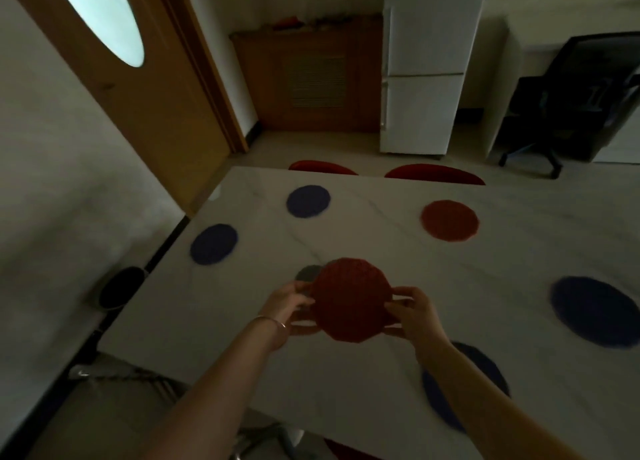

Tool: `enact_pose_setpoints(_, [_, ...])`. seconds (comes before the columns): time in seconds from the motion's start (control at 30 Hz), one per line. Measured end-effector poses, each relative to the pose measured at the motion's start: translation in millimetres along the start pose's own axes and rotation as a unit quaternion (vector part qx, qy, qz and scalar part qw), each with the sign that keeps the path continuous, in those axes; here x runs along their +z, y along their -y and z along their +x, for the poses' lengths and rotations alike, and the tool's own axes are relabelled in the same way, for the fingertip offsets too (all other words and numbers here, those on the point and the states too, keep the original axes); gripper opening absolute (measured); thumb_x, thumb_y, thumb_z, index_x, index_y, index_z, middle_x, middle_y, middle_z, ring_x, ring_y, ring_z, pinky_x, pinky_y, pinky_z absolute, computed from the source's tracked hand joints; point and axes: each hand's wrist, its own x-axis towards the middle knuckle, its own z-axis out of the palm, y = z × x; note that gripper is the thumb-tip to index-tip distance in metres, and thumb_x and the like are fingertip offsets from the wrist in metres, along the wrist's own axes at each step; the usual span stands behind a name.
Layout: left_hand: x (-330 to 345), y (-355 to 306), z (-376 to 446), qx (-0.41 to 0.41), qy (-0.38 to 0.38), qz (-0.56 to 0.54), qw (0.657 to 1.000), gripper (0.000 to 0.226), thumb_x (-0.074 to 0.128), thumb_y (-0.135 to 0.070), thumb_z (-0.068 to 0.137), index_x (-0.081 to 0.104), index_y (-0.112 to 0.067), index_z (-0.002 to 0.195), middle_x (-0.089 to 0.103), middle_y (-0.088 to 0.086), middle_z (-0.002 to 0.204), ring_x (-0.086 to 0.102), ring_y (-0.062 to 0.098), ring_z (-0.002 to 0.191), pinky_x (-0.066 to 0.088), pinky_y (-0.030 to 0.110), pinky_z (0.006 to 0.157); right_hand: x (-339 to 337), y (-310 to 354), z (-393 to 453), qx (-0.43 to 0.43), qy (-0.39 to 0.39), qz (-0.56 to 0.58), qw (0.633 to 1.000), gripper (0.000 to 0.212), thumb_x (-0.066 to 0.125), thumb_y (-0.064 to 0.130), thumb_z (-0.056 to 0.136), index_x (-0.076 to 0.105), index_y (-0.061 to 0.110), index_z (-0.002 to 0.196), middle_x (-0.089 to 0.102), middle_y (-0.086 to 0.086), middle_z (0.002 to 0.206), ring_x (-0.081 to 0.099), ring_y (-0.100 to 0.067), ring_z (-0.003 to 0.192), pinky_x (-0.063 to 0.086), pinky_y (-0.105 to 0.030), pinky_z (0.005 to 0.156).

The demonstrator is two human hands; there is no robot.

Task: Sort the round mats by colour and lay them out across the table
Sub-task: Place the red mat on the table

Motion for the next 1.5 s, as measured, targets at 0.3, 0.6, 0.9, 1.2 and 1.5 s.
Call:
enact_pose_setpoints(0.3, [-165, -12, 72, -0.042, -0.001, 0.08, 0.996, 0.021, 0.067, -0.011, 0.078, 0.067, -0.02, 0.097, 0.072, 0.002, 0.078, 0.068, 0.023, 0.073, 0.058, 0.037, 0.059, 166, -52, 31, 0.056, -0.052, 0.024, 0.997, 0.021, 0.06, 0.001, 0.086, 0.053, 0.02, 0.088, 0.056, -0.009, 0.09, 0.06, -0.021, 0.065, 0.055, -0.031, 0.049])
enact_pose_setpoints(0.6, [-216, 10, 107, -0.103, 0.024, 0.097, 0.99, 0.024, 0.059, -0.012, 0.081, 0.061, -0.026, 0.102, 0.067, 0.004, 0.084, 0.063, 0.022, 0.069, 0.056, 0.034, 0.055, 221, -92, 31, 0.127, -0.138, 0.021, 0.982, 0.023, 0.056, -0.001, 0.087, 0.057, 0.014, 0.104, 0.058, -0.014, 0.093, 0.06, -0.024, 0.068, 0.057, -0.035, 0.054])
enact_pose_setpoints(0.9, [-239, 17, 107, -0.122, 0.032, 0.144, 0.982, 0.022, 0.056, -0.007, 0.082, 0.071, -0.017, 0.094, 0.068, 0.006, 0.075, 0.064, 0.023, 0.056, 0.057, 0.04, 0.055, 237, -107, 29, 0.141, -0.13, -0.028, 0.981, 0.019, 0.056, 0.001, 0.087, 0.057, 0.018, 0.095, 0.058, -0.011, 0.091, 0.063, -0.028, 0.071, 0.057, -0.034, 0.054])
enact_pose_setpoints(1.2, [-238, 20, 104, -0.129, 0.043, 0.152, 0.979, 0.022, 0.052, -0.008, 0.083, 0.069, -0.017, 0.093, 0.068, 0.007, 0.075, 0.065, 0.021, 0.052, 0.055, 0.032, 0.047, 232, -115, 33, 0.109, -0.137, -0.135, 0.975, 0.019, 0.057, 0.005, 0.085, 0.058, 0.02, 0.098, 0.061, -0.007, 0.086, 0.063, -0.022, 0.066, 0.052, -0.03, 0.051])
enact_pose_setpoints(1.5, [-238, 15, 103, -0.113, 0.027, 0.153, 0.981, 0.02, 0.05, -0.011, 0.088, 0.065, -0.015, 0.101, 0.062, 0.007, 0.08, 0.061, 0.021, 0.056, 0.052, 0.027, 0.045, 232, -111, 29, 0.091, -0.154, -0.271, 0.946, 0.014, 0.057, 0.025, 0.087, 0.057, 0.022, 0.1, 0.059, -0.008, 0.103, 0.063, -0.024, 0.079, 0.058, -0.043, 0.072])
